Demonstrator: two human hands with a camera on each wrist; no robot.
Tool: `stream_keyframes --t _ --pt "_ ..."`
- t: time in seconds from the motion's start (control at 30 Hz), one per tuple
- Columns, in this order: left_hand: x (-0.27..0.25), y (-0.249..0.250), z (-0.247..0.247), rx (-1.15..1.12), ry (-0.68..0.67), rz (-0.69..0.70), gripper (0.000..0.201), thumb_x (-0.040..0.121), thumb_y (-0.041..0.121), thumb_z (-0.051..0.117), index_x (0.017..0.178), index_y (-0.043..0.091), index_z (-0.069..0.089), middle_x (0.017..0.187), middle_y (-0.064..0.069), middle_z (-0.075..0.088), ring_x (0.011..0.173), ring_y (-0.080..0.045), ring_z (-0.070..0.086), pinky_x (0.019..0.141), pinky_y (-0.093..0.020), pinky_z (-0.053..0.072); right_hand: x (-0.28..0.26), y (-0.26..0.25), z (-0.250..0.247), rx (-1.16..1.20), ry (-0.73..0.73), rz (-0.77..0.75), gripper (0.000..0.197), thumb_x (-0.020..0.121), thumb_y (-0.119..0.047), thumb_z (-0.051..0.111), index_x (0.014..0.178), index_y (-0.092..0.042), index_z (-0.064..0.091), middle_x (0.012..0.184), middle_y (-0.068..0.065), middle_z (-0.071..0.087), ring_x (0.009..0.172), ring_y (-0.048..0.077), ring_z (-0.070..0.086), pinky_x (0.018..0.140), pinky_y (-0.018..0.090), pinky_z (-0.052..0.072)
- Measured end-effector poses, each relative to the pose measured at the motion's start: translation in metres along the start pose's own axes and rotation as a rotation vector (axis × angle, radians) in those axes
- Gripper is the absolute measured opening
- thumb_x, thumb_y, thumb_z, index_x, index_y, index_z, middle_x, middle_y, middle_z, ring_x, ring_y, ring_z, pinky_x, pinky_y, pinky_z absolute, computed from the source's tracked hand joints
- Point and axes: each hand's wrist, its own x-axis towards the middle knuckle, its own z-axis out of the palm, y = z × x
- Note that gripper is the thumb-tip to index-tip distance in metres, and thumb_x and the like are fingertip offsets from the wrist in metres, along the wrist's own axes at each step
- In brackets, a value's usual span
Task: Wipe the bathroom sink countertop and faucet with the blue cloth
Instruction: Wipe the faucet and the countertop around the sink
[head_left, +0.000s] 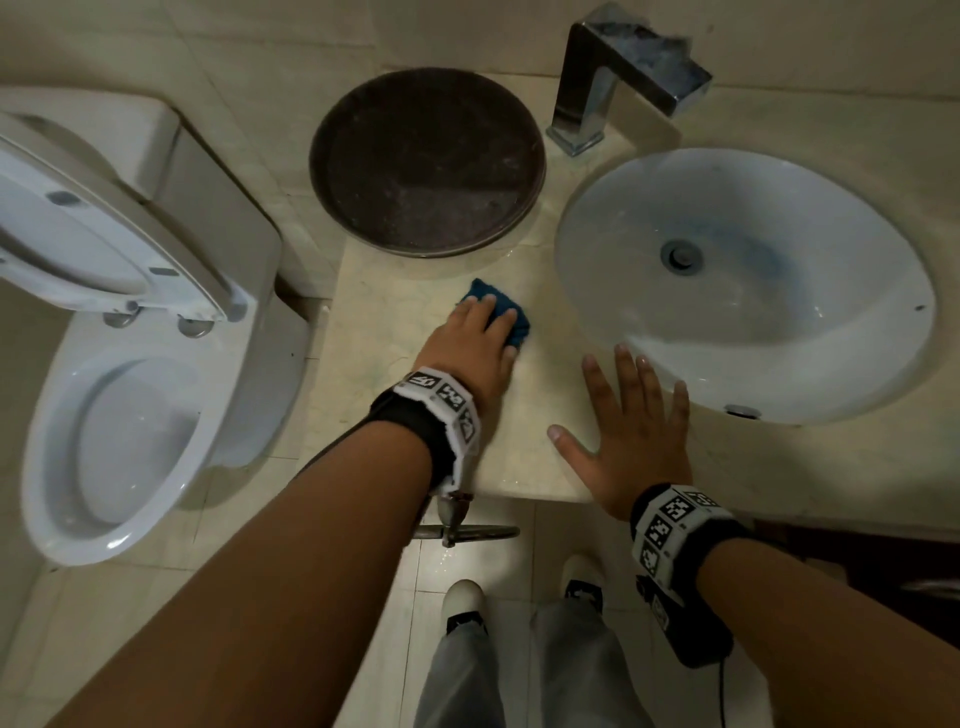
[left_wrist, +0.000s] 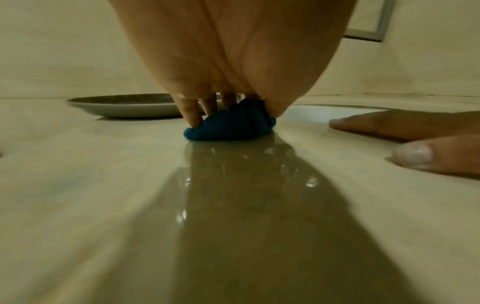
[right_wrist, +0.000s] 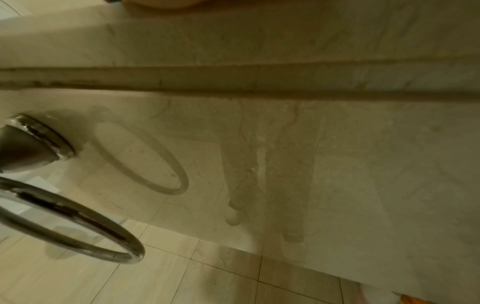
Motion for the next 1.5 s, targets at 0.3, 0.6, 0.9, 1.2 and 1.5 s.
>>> stream_keyframes --t 0.3,0.6,0.9,1.2,1.5 --pt "-0.032 -0.017 0.013 -0.142 -0.007 0.208 0.047 0.089 0.004 0.051 0.136 0.005 0.046 0.151 -0.021 0.025 0.141 -0.038 0.022 0.116 -0.040 0.016 -0.001 -0.002 -0.001 0.017 0.015 -0.003 0.083 0.075 -0.077 0.010 0.144 -0.038 -0.013 0.156 -0.002 -0.016 0.145 0.021 -0.009 0.114 0.054 -0.007" --pt "-0.022 0.001 0.017 0.209 -0.060 0.213 0.055 0.098 0.036 0.032 0.150 0.028 0.014 0.158 -0.008 0.007 0.140 -0.029 0.017 0.111 -0.040 0.023 0.000 -0.001 0.000 0.015 0.017 -0.006 0.083 0.075 -0.076 0.011 0.145 -0.038 -0.011 0.157 -0.002 -0.014 0.145 0.021 -0.007 0.114 0.054 -0.007" --pt "-0.019 0.007 0.017 0.117 -0.170 0.139 0.061 0.100 0.021 0.033 0.150 0.020 -0.001 0.157 -0.010 -0.015 0.145 -0.026 -0.013 0.117 -0.038 -0.001 -0.001 -0.001 0.001 0.019 0.035 -0.007 0.082 0.076 -0.075 0.012 0.145 -0.038 -0.010 0.157 -0.002 -0.014 0.145 0.021 -0.006 0.114 0.054 -0.006" --pt "0.000 0.007 0.014 0.079 -0.185 0.102 0.065 0.097 0.015 0.039 0.151 0.024 0.003 0.158 -0.007 -0.013 0.145 -0.026 -0.010 0.116 -0.041 0.005 0.000 0.000 0.003 0.000 0.040 -0.009 0.082 0.077 -0.075 0.014 0.145 -0.038 -0.011 0.157 -0.002 -0.012 0.145 0.021 -0.005 0.114 0.054 -0.005" --pt "-0.002 0.013 0.014 0.056 -0.195 0.109 0.064 0.096 0.014 0.040 0.150 0.026 0.008 0.158 -0.008 -0.010 0.145 -0.028 -0.008 0.116 -0.043 0.005 -0.001 0.000 0.002 -0.010 0.037 -0.007 0.082 0.076 -0.076 0.011 0.144 -0.038 -0.012 0.157 -0.002 -0.013 0.145 0.021 -0.006 0.115 0.053 -0.005"
